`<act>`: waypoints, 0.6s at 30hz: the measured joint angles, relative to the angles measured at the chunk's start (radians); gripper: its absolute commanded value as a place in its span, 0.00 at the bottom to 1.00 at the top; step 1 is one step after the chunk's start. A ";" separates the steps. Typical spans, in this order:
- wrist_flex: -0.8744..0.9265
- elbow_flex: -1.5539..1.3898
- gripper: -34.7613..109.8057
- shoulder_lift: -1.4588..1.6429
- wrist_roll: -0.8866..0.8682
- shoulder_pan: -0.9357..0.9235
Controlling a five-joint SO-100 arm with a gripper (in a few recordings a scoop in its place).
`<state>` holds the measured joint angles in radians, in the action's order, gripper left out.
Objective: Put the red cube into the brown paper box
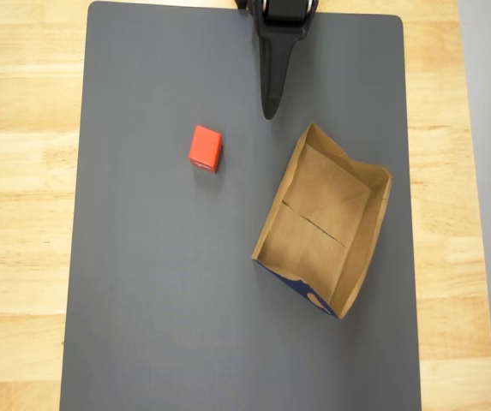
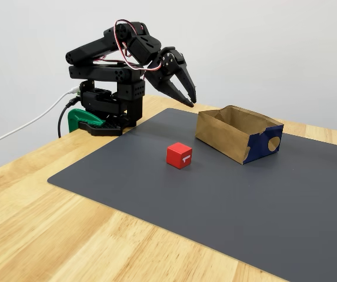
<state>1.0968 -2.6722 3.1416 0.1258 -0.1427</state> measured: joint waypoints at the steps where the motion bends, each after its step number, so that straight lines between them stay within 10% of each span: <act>1: 0.000 0.000 0.24 0.000 -0.005 -0.012; 18: -0.028 0.399 0.37 -0.497 -0.012 -0.233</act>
<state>1.0692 -2.2734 2.6446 0.1135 -0.3758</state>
